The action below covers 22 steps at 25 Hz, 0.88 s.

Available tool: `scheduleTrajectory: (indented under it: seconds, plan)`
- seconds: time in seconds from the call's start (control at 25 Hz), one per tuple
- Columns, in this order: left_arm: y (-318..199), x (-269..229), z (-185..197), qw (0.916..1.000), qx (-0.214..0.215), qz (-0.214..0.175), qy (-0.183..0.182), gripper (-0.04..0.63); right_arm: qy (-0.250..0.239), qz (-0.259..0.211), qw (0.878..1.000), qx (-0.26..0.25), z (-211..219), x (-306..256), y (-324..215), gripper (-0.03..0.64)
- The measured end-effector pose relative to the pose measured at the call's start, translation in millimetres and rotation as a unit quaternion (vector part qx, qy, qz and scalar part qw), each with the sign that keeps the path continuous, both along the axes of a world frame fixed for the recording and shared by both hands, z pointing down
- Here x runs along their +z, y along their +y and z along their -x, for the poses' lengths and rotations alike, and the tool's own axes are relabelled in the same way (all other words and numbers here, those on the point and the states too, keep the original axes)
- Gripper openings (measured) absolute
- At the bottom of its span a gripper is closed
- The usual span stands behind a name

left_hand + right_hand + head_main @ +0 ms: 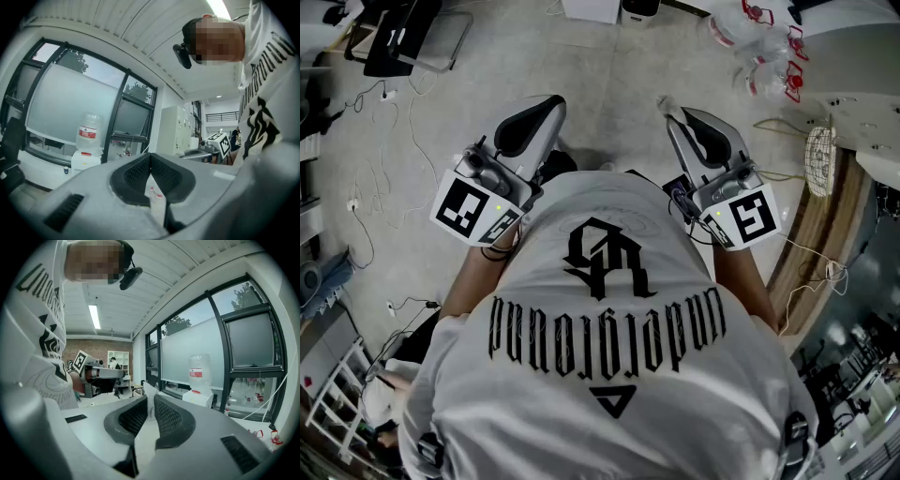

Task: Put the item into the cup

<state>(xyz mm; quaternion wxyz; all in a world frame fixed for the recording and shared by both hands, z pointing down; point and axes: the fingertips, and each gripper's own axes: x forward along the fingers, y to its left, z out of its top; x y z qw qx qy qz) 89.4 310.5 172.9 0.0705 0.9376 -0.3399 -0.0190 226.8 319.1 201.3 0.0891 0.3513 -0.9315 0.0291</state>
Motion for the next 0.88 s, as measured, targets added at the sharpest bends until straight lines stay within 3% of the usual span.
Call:
scheduleTrajectory:
  seconds: [0.44,0.88]
  plan:
    - [-6.8,1.6,17.7,0.9999,-0.006,0.004,0.008,0.014,-0.022,0.004,1.0,-0.005,15.6,-4.4,-5.7,0.048]
    - [-33.1,7.9,65.5,0.9998,-0.006,0.013,0.011,0.014,-0.001,0.008,1.0,-0.005,64.4,-1.3,-35.3,0.048]
